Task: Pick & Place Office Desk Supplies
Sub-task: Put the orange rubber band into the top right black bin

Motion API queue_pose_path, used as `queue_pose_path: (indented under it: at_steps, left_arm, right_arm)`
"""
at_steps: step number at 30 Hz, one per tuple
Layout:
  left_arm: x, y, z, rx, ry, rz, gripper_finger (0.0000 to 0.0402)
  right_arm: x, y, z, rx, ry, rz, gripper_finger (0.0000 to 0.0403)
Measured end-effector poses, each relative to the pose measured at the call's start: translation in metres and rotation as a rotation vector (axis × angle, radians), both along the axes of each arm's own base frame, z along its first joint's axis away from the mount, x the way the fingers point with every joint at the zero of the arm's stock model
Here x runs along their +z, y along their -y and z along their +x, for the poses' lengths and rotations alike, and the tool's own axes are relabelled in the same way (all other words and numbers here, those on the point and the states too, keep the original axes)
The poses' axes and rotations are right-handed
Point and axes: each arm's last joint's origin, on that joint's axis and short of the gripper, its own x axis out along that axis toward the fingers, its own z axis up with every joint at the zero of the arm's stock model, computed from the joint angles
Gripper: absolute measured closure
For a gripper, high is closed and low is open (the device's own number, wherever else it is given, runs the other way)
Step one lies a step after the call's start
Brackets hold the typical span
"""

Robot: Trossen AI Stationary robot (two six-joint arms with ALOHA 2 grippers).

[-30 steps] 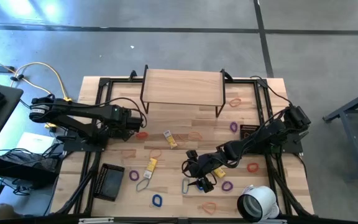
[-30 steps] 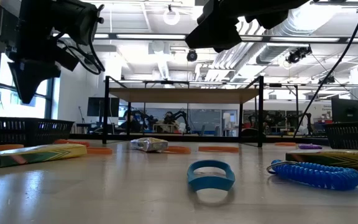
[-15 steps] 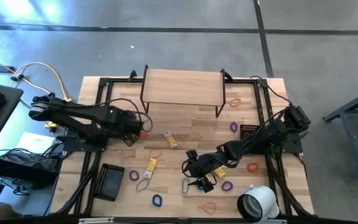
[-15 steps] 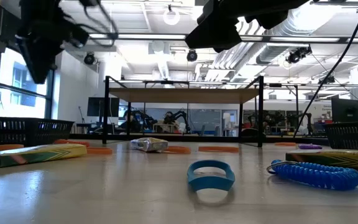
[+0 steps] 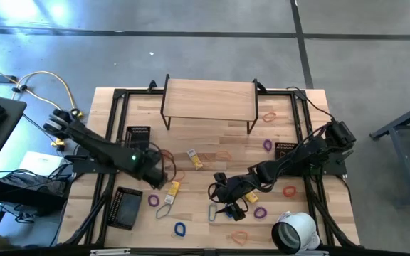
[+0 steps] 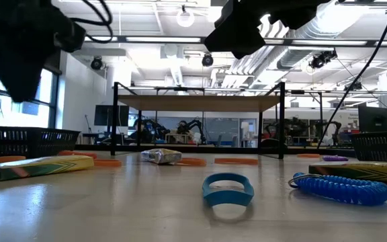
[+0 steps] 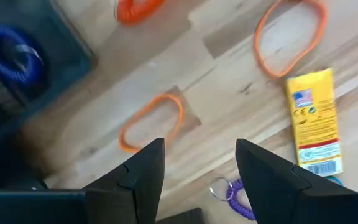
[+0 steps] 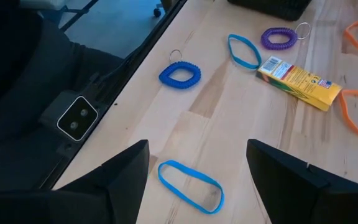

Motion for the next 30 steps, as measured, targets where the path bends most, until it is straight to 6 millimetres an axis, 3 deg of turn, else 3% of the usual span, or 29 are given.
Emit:
queue_pose_path:
  at_steps: [6, 13, 22, 30]
  left_arm:
    - [-0.022, 0.012, 0.007, 0.013, -0.102, 0.004, 0.0214]
    - [-0.039, 0.007, 0.017, -0.038, -0.206, -0.011, 0.0214]
    - [-0.047, -0.002, 0.018, -0.01, -0.224, 0.014, 0.0214]
    - [-0.062, 0.002, 0.015, -0.012, -0.168, 0.008, 0.0214]
  right_arm:
    - [0.0, 0.0, 0.0, 0.001, 0.002, -0.001, 0.0144]
    - [0.0, 0.0, 0.0, 0.001, 0.002, -0.001, 0.0144]
    - [-0.001, 0.0, 0.0, 0.001, -0.005, -0.004, 0.0144]
    - [-0.001, 0.0, 0.0, 0.001, -0.007, -0.005, 0.0144]
